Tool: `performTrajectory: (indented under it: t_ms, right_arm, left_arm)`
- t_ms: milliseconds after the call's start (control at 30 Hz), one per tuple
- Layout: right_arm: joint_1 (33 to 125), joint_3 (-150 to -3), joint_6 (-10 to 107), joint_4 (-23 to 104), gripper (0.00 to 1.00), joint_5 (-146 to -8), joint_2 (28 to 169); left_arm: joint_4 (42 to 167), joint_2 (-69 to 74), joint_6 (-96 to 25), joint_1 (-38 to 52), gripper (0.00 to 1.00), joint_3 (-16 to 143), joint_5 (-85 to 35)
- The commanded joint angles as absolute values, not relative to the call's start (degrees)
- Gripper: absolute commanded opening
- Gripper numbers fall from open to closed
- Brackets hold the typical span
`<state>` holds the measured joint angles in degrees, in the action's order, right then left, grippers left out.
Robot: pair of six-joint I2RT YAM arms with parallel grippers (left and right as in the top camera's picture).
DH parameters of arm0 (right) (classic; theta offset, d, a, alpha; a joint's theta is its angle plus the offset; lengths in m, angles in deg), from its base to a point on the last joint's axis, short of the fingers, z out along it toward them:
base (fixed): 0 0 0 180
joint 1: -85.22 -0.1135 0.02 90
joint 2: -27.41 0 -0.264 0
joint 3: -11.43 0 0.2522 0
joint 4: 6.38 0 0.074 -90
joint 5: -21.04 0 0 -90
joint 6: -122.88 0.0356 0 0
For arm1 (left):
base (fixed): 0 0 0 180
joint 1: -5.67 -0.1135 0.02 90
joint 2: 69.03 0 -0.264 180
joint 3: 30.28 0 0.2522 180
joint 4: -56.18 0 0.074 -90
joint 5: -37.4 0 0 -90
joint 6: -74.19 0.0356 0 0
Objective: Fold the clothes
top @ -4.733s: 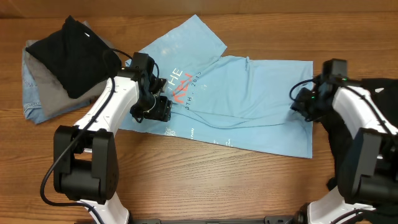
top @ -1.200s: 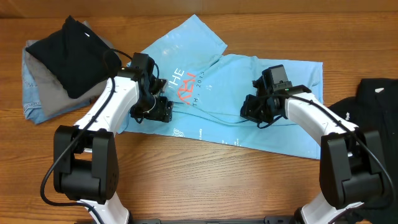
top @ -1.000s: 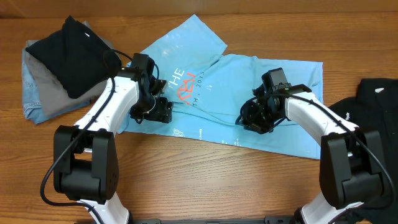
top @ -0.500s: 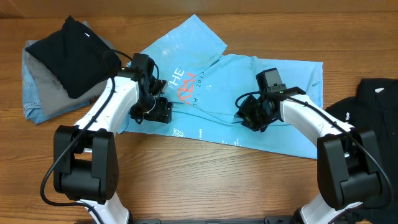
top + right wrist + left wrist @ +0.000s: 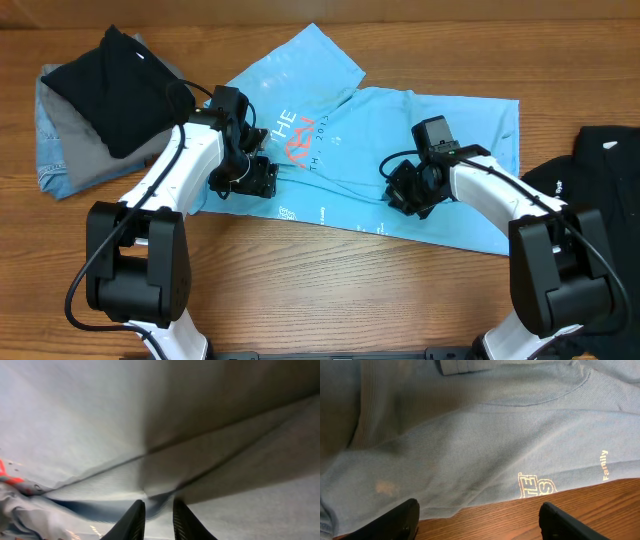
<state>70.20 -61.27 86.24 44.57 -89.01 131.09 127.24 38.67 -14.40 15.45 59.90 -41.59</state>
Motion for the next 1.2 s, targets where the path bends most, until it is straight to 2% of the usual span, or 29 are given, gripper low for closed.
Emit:
performTrajectory:
  t_ms: [0,67,133,433,533,733,767,833,1033,1167]
  right_arm:
    - [69.45,-60.5,86.53,43.7,0.14,-88.51,131.05]
    - [69.48,-60.46,86.5,43.72,0.12,-88.47,131.07]
    - [69.48,-60.46,86.5,43.43,0.04,-88.51,131.05]
    - [69.48,-59.69,86.04,42.06,0.04,-87.86,131.05]
    - [70.09,-60.17,82.05,30.06,0.04,-95.55,131.03]
    - [74.68,-61.07,83.82,20.97,0.04,-97.98,131.03]
    - [75.38,-61.07,83.05,21.69,0.3,-98.0,131.03]
    - [76.73,-61.07,79.12,24.88,0.43,-97.98,131.03]
    - [81.72,-61.11,66.88,35.43,0.44,-97.74,130.94]
    - [88.69,-61.62,59.73,40.9,0.43,-97.76,128.6]
  left_arm:
    - [127.46,39.24,-14.75,15.87,0.79,59.96,-40.5]
    - [127.81,39.24,-14.73,15.78,0.79,59.96,-40.52]
    - [128.16,39.24,-14.73,15.8,0.79,59.96,-40.52]
    - [128.4,39.24,-14.73,15.82,0.79,59.96,-40.52]
    - [128.38,39.24,-14.7,15.82,0.79,59.96,-40.54]
    - [128.66,39.24,-14.68,15.82,0.79,59.96,-40.54]
    - [128.64,39.24,-14.68,15.82,0.79,59.96,-40.54]
    - [128.62,39.24,-14.68,15.82,0.79,59.99,-40.61]
    - [128.44,39.24,-14.51,15.82,0.8,59.96,-43.01]
    - [129.21,39.24,-14.53,15.78,0.8,59.96,-47.95]
